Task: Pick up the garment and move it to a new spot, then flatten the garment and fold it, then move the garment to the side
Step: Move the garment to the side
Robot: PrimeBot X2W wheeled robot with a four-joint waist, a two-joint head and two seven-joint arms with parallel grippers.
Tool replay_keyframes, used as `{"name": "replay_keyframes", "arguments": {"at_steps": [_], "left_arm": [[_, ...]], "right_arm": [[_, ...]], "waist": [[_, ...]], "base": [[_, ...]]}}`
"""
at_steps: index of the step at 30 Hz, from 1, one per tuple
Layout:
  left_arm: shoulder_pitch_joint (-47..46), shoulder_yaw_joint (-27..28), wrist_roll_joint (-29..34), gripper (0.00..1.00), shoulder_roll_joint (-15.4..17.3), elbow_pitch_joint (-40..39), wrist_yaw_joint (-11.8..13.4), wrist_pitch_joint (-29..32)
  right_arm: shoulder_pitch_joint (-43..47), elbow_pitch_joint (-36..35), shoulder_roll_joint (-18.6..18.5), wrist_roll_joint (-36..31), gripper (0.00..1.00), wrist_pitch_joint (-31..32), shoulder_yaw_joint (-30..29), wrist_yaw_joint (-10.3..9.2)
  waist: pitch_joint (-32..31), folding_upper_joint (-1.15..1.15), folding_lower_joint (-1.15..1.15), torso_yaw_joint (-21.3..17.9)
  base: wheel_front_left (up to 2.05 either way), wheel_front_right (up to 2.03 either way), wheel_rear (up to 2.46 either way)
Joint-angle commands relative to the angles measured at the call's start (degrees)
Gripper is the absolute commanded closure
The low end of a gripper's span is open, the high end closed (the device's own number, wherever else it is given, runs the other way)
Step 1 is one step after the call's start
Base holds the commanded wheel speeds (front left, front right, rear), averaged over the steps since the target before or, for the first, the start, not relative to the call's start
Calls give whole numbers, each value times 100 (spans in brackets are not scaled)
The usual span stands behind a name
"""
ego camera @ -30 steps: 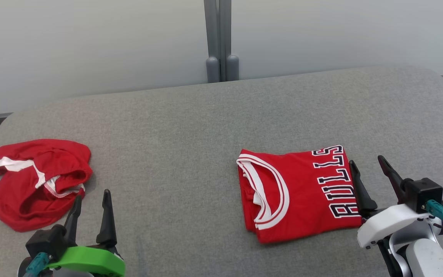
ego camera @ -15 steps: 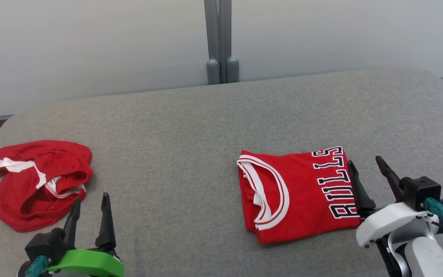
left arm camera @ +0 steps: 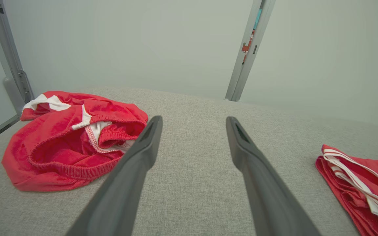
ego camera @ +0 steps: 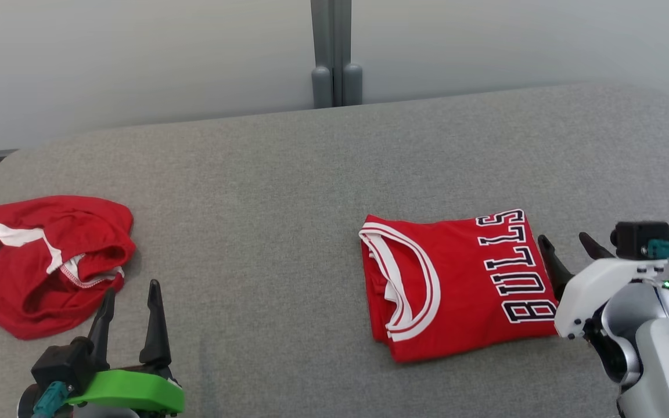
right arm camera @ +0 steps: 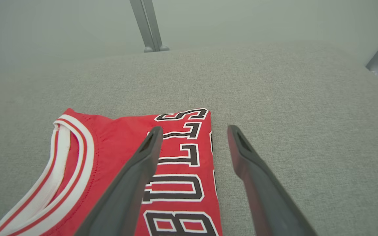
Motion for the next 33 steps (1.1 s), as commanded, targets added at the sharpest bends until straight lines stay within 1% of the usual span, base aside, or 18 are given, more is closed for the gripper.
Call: {"name": "replay_keyframes", "arguments": {"at_steps": [1,4,6,8,10,16,20,22,23,24,25,27,31,33], "left_arm": [[-52,29,60,0,-4,-52,-11,1],[-193,7,96,0,-7,-110,-11,1],[-273,-45,116,0,1,-127,-11,1],[-347,-90,112,0,11,-151,-11,1],[-450,-158,98,0,24,-188,-11,1],[-709,-342,22,0,99,-217,-11,1],[-794,-403,4,0,144,-222,-11,1],[-815,-416,-2,0,158,-217,-11,1],[-822,-416,-6,0,166,-220,-11,1],[-828,-421,-3,0,173,-226,-11,1],[-834,-417,4,0,178,-242,-11,1],[-855,-394,20,0,211,-284,-11,1],[-936,-329,83,0,275,-477,-11,1],[-994,-329,138,0,305,-594,-11,2]], "right_arm": [[-172,52,-50,15,0,461,-77,-2],[-453,178,-82,151,0,1471,-143,0],[-578,272,-183,122,0,1954,-136,0],[-682,352,-188,238,0,2301,-90,1],[-766,437,-245,321,0,2540,-52,1],[-931,841,-407,304,0,2843,-61,1],[-978,1129,-321,515,0,3012,-87,1],[-982,1257,-326,591,0,3079,20,2],[-979,1305,-337,631,20,3113,108,2],[-1004,1322,-370,682,71,3125,256,2],[-1036,1327,-404,727,100,3093,349,2],[-1184,1271,-563,723,100,2993,590,2],[-1777,1043,-1154,535,100,2623,1098,-5],[-2017,1015,-1388,542,100,2473,1216,-5]], "waist": [[182,0,0,0],[357,0,0,55],[459,0,0,113],[558,0,0,171],[674,0,0,237],[951,0,0,424],[1050,0,0,481],[1089,0,0,484],[1107,0,0,479],[1138,0,0,464],[1164,0,0,441],[1243,0,0,345],[1481,0,0,20],[1605,0,0,-147]], "base": [[0,0,0],[0,0,0],[0,0,0],[0,0,0],[0,0,0],[0,0,0],[0,0,0],[0,0,0],[0,0,0],[0,0,0],[0,0,0],[0,0,0],[0,0,0],[0,0,0]]}}
